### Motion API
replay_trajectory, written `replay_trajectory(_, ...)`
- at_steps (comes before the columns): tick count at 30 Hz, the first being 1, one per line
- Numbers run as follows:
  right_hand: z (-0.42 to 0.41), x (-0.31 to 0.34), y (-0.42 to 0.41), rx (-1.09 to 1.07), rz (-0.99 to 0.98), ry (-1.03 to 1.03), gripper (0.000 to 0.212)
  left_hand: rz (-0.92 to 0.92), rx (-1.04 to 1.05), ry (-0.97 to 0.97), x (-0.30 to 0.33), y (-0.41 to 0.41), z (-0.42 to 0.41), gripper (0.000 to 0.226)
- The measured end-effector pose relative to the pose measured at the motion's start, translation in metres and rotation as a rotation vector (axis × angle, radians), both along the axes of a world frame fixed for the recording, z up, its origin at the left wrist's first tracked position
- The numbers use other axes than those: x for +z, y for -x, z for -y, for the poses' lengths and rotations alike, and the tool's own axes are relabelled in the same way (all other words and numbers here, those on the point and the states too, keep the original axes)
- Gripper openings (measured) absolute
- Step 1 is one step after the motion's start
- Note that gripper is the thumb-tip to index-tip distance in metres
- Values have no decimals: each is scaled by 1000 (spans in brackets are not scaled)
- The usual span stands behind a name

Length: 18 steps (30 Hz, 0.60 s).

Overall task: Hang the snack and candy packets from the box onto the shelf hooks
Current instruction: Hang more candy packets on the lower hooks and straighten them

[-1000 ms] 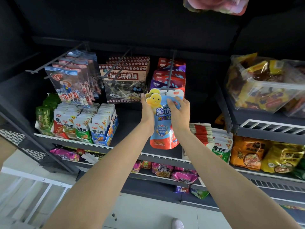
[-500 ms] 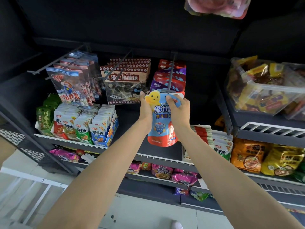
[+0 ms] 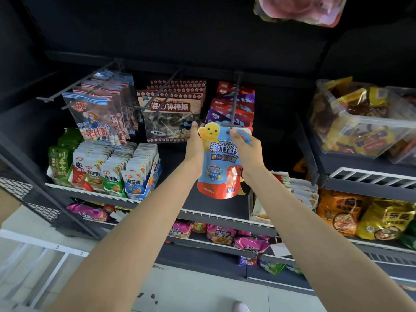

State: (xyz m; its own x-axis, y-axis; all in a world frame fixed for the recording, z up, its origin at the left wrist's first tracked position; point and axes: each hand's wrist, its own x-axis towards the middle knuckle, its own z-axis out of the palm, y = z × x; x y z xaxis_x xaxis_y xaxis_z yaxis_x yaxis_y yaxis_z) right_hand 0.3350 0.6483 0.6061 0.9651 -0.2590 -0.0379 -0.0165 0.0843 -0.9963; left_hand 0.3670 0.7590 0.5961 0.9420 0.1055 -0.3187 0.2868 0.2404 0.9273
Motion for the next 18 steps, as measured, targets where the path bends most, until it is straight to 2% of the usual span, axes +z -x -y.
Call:
replay_trajectory(6,0,3,1,-14,2,28,10,99,-11,-44,5,6,-1,68)
replay_trajectory(8,3,3,3,-30,31,73,9,180,-22,-91,9,9,-3,56)
replay_trajectory(11,7,4,3,-60,77,181,8,348,-45,-230,14,14,-5,36)
replay_trajectory(18,14,4,4,-119,115,377,9,665,-73,-667,12,18,-10,26)
